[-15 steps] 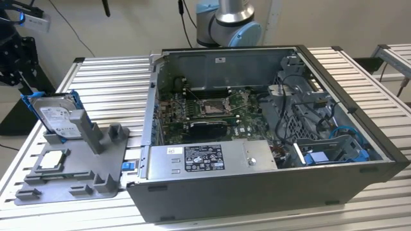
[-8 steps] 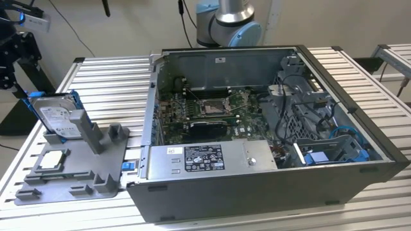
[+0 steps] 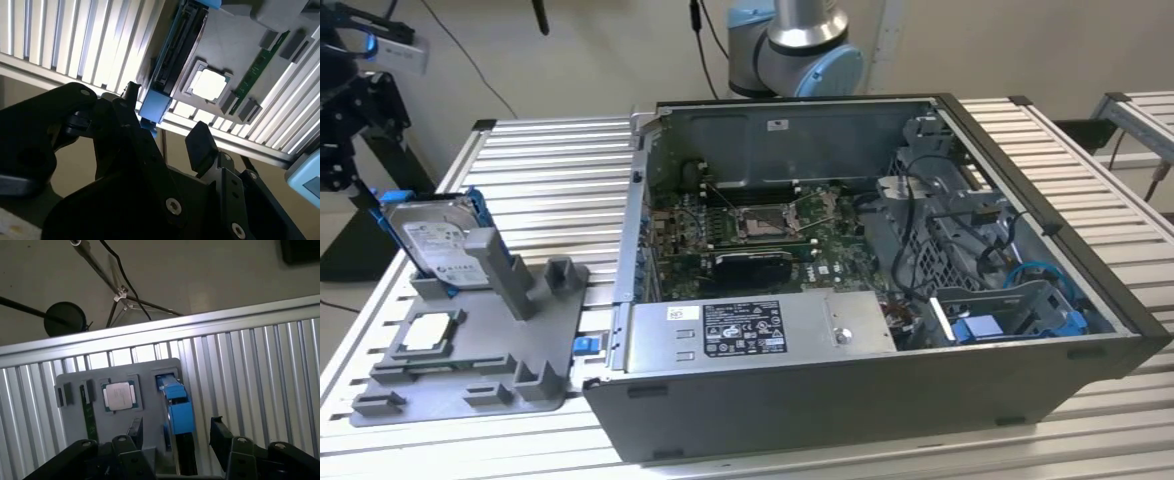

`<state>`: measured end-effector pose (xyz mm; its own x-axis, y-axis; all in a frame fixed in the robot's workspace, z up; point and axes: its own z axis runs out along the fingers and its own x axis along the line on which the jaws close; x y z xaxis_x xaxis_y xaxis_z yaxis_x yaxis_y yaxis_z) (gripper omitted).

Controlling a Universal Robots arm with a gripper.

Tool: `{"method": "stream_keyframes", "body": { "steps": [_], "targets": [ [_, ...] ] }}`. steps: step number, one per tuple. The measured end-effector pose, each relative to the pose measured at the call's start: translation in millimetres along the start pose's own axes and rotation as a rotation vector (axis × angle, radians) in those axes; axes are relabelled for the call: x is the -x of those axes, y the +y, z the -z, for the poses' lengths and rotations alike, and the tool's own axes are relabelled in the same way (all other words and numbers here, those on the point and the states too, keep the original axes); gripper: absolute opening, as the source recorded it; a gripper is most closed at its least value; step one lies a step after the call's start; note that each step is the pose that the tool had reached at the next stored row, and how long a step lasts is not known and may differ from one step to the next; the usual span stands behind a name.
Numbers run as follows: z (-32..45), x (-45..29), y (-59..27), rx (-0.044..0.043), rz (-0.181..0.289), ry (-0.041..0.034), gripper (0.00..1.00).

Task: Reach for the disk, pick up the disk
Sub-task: 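Pick up the disk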

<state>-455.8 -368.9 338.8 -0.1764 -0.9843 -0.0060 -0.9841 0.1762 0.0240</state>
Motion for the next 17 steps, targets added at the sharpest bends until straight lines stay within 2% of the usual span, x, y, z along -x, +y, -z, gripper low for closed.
{"method": "stream_keyframes", "body": {
  "steps": [3,8,17],
  "targets": [
    [-5.4,0.0,-0.1,0.0002,0.019,0.0005,1.0],
    [-14.6,0.1,-0.2,0.0005,0.099,0.0023,1.0],
    [-30.9,0.3,-0.6,0.0008,0.159,0.0038,1.0]
  ]
}}
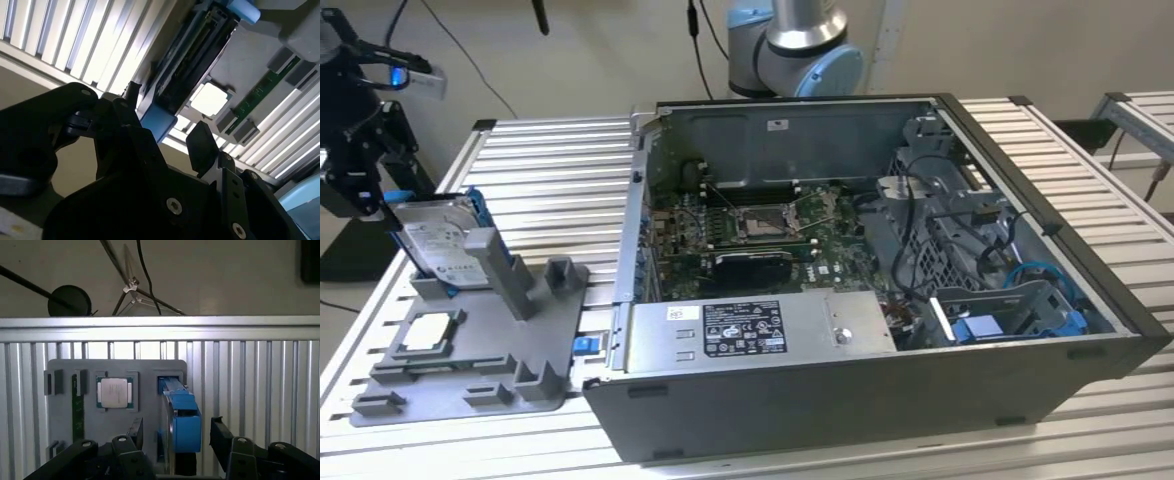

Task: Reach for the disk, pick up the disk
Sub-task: 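Pick up the disk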

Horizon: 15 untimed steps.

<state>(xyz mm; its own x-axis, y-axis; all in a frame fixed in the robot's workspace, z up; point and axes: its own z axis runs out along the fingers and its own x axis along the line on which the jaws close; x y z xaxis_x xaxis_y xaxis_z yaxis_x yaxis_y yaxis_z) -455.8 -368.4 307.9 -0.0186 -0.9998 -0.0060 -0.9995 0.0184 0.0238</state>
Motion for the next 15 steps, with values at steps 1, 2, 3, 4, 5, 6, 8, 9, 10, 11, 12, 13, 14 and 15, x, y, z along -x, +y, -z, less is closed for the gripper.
{"method": "stream_keyframes", "body": {
  "steps": [1,2,3,4,5,6,8,9,10,11,12,13,14,15],
  "targets": [
    [-1.9,0.0,0.0,0.0,0.004,0.0001,1.0],
    [-3.7,0.0,-0.1,0.0001,0.009,0.0002,1.0],
    [-5.4,0.0,-0.1,0.0002,0.013,0.0003,1.0],
    [-7.2,0.0,-0.2,0.0002,0.017,0.0004,1.0],
    [-9.0,0.0,-0.2,0.0003,0.021,0.0006,1.0],
    [-10.9,-0.1,-0.3,0.0002,0.025,0.0006,1.0],
    [-14.5,-0.1,-0.3,0.0002,0.033,0.0008,1.0],
    [-16.3,-0.1,-0.4,0.0003,0.037,0.0009,1.0],
    [-18.1,-0.1,-0.4,0.0004,0.04,0.001,1.0],
    [-20.0,-0.1,-0.5,0.0003,0.042,0.001,1.0],
    [-21.8,-0.1,-0.5,0.0004,0.044,0.0011,1.0],
    [-23.5,-0.1,-0.5,0.0003,0.046,0.0011,1.0],
    [-25.0,-0.1,-0.6,0.0003,0.047,0.0011,1.0],
    [-26.7,-0.1,-0.6,0.0003,0.049,0.0012,1.0]
  ]
}}
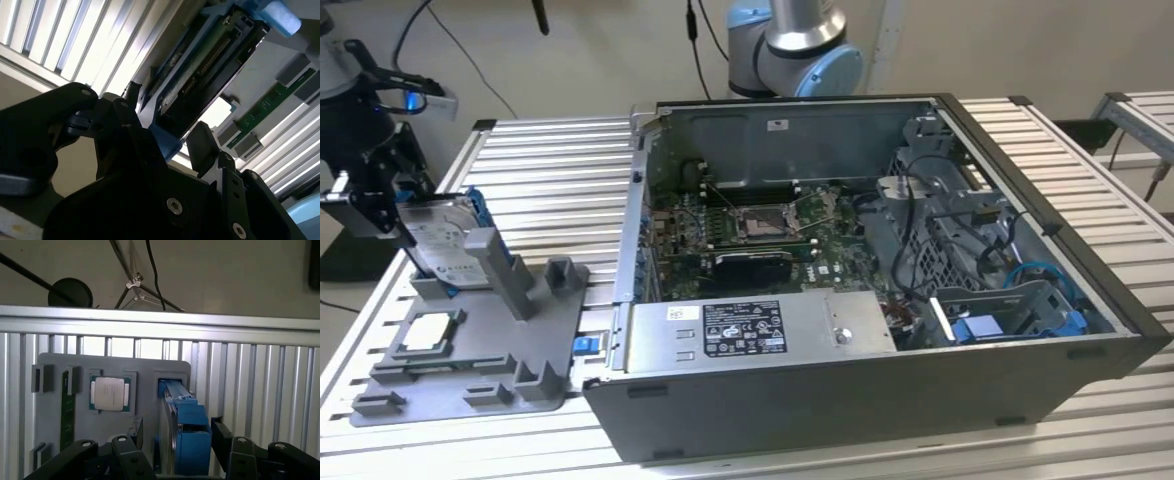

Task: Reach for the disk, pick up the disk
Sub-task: 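Pick up the disk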

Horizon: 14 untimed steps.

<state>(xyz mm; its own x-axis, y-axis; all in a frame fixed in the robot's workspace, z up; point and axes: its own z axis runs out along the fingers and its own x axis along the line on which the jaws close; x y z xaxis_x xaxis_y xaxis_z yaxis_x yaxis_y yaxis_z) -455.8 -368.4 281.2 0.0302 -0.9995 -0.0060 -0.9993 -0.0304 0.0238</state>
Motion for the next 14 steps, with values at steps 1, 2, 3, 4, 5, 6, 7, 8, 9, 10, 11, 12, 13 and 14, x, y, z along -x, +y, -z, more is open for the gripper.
{"method": "stream_keyframes", "body": {
  "steps": [1,2,3,4,5,6,7,8,9,10,11,12,13,14],
  "targets": [
    [-1.7,0.0,0.0,0.0001,0.001,0.0001,1.0],
    [-3.5,0.0,-0.1,0.0001,0.003,0.0001,1.0],
    [-5.2,0.0,-0.1,0.0001,0.005,0.0001,1.0],
    [-6.9,-0.1,-0.2,0.0001,0.006,0.0002,1.0],
    [-8.2,-0.1,-0.2,0.0001,0.008,0.0002,1.0],
    [-9.6,-0.1,-0.2,0.0001,0.009,0.0002,1.0],
    [-10.3,-0.1,-0.2,0.0001,0.01,0.0002,1.0],
    [-10.2,-0.1,-0.2,0.0003,0.01,0.0003,1.0],
    [-10.2,-0.1,-0.2,0.0003,0.01,0.0003,1.0],
    [-10.2,-0.1,-0.2,0.0003,0.01,0.0003,1.0],
    [-10.3,-0.1,-0.2,0.0003,0.01,0.0003,1.0],
    [-10.3,-0.1,-0.2,0.0002,0.01,0.0002,1.0],
    [-10.3,-0.1,-0.2,0.0002,0.01,0.0002,0.0],
    [-10.3,-0.1,-0.2,0.0002,0.01,0.0002,0.0]
  ]
}}
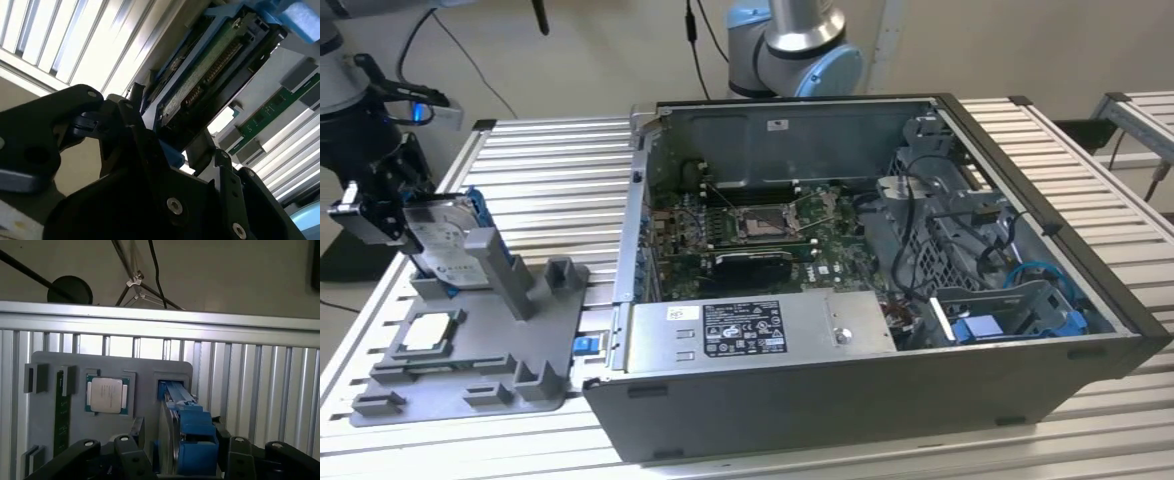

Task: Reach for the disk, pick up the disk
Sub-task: 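Pick up the disk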

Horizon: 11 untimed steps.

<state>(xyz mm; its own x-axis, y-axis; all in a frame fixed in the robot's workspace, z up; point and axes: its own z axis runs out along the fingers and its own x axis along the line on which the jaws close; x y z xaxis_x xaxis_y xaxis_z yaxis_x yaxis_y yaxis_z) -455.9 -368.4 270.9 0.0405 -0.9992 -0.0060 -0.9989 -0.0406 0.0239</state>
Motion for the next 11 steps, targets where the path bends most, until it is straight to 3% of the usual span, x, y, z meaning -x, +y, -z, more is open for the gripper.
{"method": "stream_keyframes", "body": {
  "steps": [11],
  "targets": [
    [0.0,0.0,0.0,0.0,0.0,0.0,0.0]
  ]
}}
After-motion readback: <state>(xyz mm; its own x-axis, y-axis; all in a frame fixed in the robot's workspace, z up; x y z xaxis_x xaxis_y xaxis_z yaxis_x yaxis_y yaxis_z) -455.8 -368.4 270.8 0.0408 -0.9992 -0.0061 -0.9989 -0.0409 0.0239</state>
